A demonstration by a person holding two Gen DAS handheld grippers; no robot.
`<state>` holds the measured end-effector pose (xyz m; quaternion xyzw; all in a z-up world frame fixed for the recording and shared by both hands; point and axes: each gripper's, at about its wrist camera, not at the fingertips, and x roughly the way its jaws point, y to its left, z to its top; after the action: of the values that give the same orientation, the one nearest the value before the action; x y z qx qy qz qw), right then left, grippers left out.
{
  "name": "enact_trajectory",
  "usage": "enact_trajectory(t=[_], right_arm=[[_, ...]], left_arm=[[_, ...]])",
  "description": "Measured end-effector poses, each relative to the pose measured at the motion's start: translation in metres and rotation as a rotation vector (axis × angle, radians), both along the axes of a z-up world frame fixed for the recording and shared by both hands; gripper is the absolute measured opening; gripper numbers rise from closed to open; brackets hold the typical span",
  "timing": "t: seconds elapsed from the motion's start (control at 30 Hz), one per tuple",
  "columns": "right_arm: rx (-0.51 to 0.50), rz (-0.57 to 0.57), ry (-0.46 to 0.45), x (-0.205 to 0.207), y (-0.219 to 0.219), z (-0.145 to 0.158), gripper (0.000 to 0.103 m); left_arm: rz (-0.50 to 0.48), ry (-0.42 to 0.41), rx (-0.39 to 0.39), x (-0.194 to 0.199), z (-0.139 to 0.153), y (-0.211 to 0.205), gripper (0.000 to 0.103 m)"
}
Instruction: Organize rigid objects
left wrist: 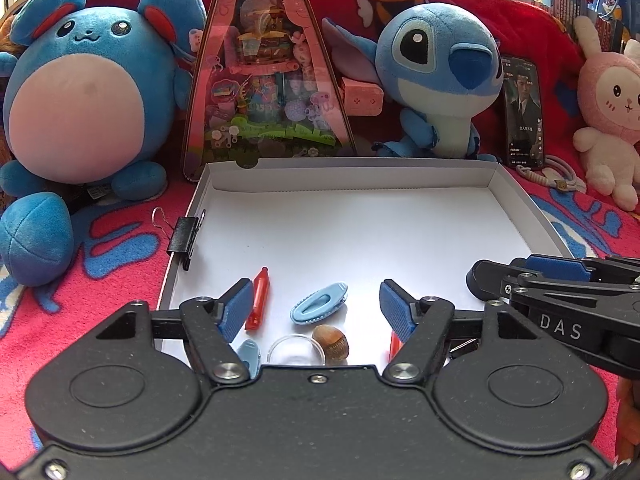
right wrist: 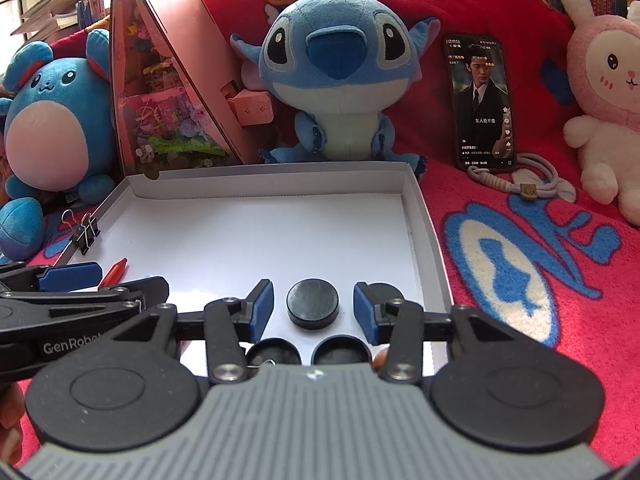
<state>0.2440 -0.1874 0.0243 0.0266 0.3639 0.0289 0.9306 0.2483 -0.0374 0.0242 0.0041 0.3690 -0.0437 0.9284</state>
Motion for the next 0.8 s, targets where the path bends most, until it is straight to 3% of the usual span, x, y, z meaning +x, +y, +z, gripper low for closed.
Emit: enact_trajectory(t=[0.27,0.4,0.8], right_arm=[[0.009,-0.017,-0.046,-0.010,-0.005,0.013,0.080],[0.010,-0.031,-0.069,-0.015,-0.007,0.019,0.087],[0.028,-0.036,-0.166,-0.072,-0.013,0.039,0.093]], left_arm=[[0.000,-0.040,0.016,-0.013,0.014,0.002,0.087],[0.004,-0.046,0.028,-0.020,0.018,0.004,0.087],[-0.026,-0.048,0.017,-0.078,0.028,0.018,0.088]])
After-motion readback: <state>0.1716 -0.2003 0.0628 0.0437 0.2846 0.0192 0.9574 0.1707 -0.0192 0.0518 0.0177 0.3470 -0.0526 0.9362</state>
